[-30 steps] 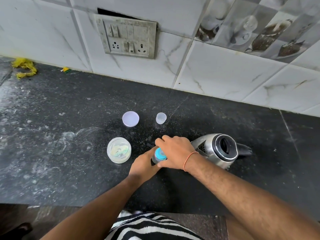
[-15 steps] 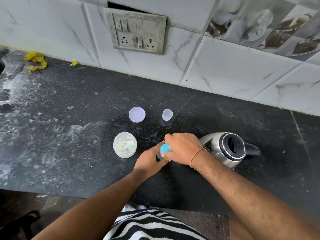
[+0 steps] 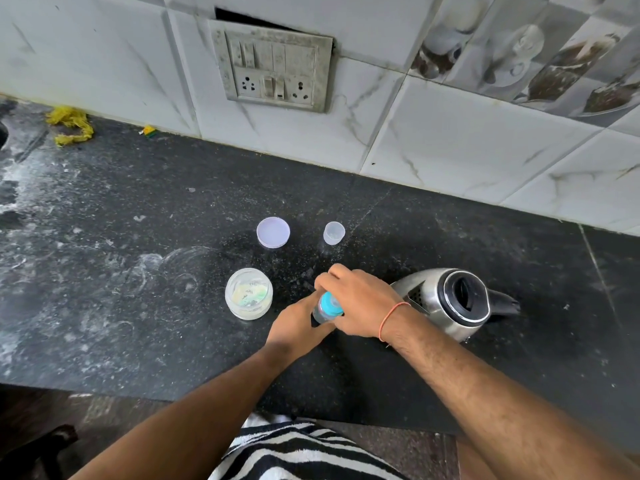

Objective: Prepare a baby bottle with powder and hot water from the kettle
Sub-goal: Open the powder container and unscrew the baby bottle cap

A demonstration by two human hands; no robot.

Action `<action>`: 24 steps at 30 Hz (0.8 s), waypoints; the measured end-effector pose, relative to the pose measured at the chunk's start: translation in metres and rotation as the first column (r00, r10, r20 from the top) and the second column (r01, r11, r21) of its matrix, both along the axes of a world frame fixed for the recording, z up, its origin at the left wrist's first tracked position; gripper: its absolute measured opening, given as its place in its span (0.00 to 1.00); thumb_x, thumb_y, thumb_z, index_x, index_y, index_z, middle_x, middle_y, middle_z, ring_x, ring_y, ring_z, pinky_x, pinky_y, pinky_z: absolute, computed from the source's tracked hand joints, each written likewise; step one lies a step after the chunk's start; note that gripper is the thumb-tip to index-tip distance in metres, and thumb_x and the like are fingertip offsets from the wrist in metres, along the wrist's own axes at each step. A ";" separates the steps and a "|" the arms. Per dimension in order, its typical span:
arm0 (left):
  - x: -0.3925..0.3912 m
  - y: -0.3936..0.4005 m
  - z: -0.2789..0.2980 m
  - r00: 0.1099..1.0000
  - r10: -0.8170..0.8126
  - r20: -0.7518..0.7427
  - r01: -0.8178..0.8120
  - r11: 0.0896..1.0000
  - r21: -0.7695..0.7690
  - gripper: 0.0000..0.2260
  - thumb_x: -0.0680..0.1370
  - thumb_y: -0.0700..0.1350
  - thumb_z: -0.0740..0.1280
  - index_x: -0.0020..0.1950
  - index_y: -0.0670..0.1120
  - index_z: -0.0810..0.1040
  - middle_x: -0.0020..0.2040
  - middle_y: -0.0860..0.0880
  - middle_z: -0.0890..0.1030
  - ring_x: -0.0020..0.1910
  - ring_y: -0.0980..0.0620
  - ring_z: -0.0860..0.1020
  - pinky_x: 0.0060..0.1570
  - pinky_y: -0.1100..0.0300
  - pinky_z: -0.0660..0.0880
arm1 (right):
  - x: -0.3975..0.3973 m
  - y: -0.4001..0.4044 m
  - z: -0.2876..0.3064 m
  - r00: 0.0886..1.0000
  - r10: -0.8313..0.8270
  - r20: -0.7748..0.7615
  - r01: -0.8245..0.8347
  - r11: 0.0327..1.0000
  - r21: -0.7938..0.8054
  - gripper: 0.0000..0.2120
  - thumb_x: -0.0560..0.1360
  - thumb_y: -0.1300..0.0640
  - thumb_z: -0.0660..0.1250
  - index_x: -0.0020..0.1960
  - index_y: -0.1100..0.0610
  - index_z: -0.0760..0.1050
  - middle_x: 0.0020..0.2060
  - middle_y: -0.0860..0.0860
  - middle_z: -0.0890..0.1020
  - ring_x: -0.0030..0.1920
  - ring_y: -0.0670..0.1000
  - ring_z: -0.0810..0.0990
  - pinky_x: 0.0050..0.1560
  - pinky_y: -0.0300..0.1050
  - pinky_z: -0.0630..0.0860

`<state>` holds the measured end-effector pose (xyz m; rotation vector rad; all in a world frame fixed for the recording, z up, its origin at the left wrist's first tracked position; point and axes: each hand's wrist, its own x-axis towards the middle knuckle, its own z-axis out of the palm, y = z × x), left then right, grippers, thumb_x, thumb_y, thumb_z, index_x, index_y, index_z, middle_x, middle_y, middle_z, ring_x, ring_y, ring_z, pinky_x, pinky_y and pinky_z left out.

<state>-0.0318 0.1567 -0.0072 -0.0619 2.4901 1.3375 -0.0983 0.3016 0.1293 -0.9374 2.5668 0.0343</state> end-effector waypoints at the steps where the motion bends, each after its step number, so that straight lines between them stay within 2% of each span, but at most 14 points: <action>1: 0.000 0.000 0.000 1.000 -0.007 -0.001 0.007 1.000 0.013 0.29 0.79 0.59 0.74 0.79 0.62 0.71 0.68 0.61 0.83 0.65 0.58 0.82 0.65 0.55 0.81 | 0.000 0.000 0.000 0.999 -0.037 -0.025 0.038 0.999 0.007 0.27 0.73 0.47 0.79 0.66 0.50 0.72 0.57 0.51 0.75 0.51 0.58 0.81 0.48 0.57 0.82; 3: 0.000 -0.001 0.001 1.000 -0.006 -0.004 0.007 1.000 0.009 0.32 0.79 0.60 0.73 0.82 0.63 0.68 0.70 0.62 0.82 0.67 0.60 0.81 0.66 0.56 0.80 | -0.001 -0.001 0.000 0.995 -0.075 -0.062 0.077 0.996 0.038 0.24 0.76 0.42 0.76 0.64 0.52 0.74 0.56 0.52 0.77 0.53 0.58 0.82 0.46 0.53 0.78; 5: 0.000 0.000 0.001 1.000 -0.005 -0.005 0.004 1.000 -0.004 0.29 0.79 0.59 0.75 0.79 0.61 0.71 0.69 0.60 0.83 0.66 0.58 0.82 0.65 0.56 0.80 | 0.000 0.000 0.000 0.998 -0.055 -0.041 0.055 0.998 0.005 0.20 0.76 0.46 0.77 0.63 0.52 0.75 0.56 0.51 0.77 0.53 0.58 0.83 0.45 0.53 0.78; 7: 0.000 0.000 0.000 1.000 -0.003 -0.005 0.003 1.000 -0.017 0.27 0.79 0.56 0.75 0.77 0.58 0.73 0.66 0.59 0.84 0.64 0.57 0.82 0.63 0.57 0.79 | 0.002 0.001 -0.001 1.000 -0.027 -0.009 0.027 0.999 -0.043 0.24 0.73 0.51 0.79 0.66 0.49 0.75 0.58 0.48 0.75 0.54 0.55 0.81 0.46 0.55 0.82; 10: 0.000 -0.001 -0.001 1.000 -0.012 -0.004 0.012 1.000 -0.004 0.32 0.79 0.57 0.75 0.82 0.61 0.69 0.72 0.60 0.82 0.69 0.58 0.80 0.68 0.55 0.79 | 0.004 0.004 -0.001 0.995 -0.092 -0.025 0.092 0.996 -0.022 0.30 0.72 0.43 0.79 0.69 0.49 0.71 0.60 0.49 0.75 0.54 0.54 0.80 0.48 0.56 0.83; 12: 0.001 -0.001 -0.001 1.000 -0.009 0.001 0.009 1.000 0.005 0.34 0.79 0.59 0.74 0.83 0.62 0.67 0.73 0.61 0.80 0.70 0.60 0.79 0.69 0.56 0.78 | 0.004 0.006 -0.002 0.990 -0.136 -0.028 0.135 0.991 -0.010 0.26 0.74 0.41 0.77 0.65 0.51 0.73 0.57 0.50 0.77 0.53 0.56 0.82 0.49 0.55 0.82; 14: 0.000 0.000 -0.001 1.000 -0.004 -0.002 0.004 1.000 0.011 0.31 0.79 0.58 0.75 0.81 0.62 0.69 0.70 0.61 0.82 0.68 0.59 0.81 0.67 0.57 0.79 | 0.005 0.007 -0.004 0.988 -0.150 0.026 0.151 0.987 -0.057 0.22 0.75 0.47 0.77 0.64 0.51 0.75 0.58 0.50 0.76 0.54 0.57 0.82 0.50 0.56 0.81; 16: 0.001 0.000 -0.001 1.000 0.000 -0.005 0.000 1.000 0.013 0.32 0.79 0.58 0.75 0.81 0.62 0.69 0.71 0.61 0.82 0.68 0.59 0.80 0.68 0.56 0.79 | 0.007 0.010 -0.007 0.985 -0.160 0.071 0.167 0.980 -0.110 0.27 0.73 0.52 0.78 0.69 0.51 0.73 0.62 0.50 0.76 0.57 0.57 0.81 0.53 0.57 0.81; 18: 0.001 -0.001 -0.003 1.000 0.004 0.002 -0.004 1.000 0.016 0.36 0.78 0.60 0.75 0.84 0.63 0.65 0.74 0.62 0.80 0.71 0.60 0.79 0.71 0.54 0.78 | 0.008 0.012 -0.007 0.970 -0.222 0.099 0.233 0.965 -0.121 0.31 0.72 0.51 0.79 0.71 0.51 0.72 0.64 0.50 0.76 0.58 0.56 0.81 0.56 0.56 0.81; 20: 0.001 -0.001 -0.005 1.000 -0.001 0.005 0.001 1.000 0.026 0.36 0.79 0.62 0.74 0.85 0.63 0.64 0.76 0.62 0.79 0.72 0.60 0.78 0.72 0.53 0.77 | 0.008 0.015 -0.009 0.951 -0.283 0.121 0.300 0.942 -0.153 0.27 0.72 0.48 0.81 0.66 0.50 0.74 0.61 0.49 0.78 0.57 0.55 0.82 0.57 0.55 0.81; 24: 0.001 0.000 -0.006 1.000 -0.007 -0.008 0.007 0.999 0.040 0.34 0.79 0.62 0.74 0.83 0.63 0.67 0.74 0.62 0.80 0.71 0.60 0.79 0.72 0.52 0.79 | 0.009 0.021 -0.012 0.932 -0.314 0.183 0.354 0.898 -0.260 0.23 0.70 0.53 0.82 0.62 0.49 0.77 0.59 0.46 0.79 0.56 0.51 0.82 0.58 0.56 0.82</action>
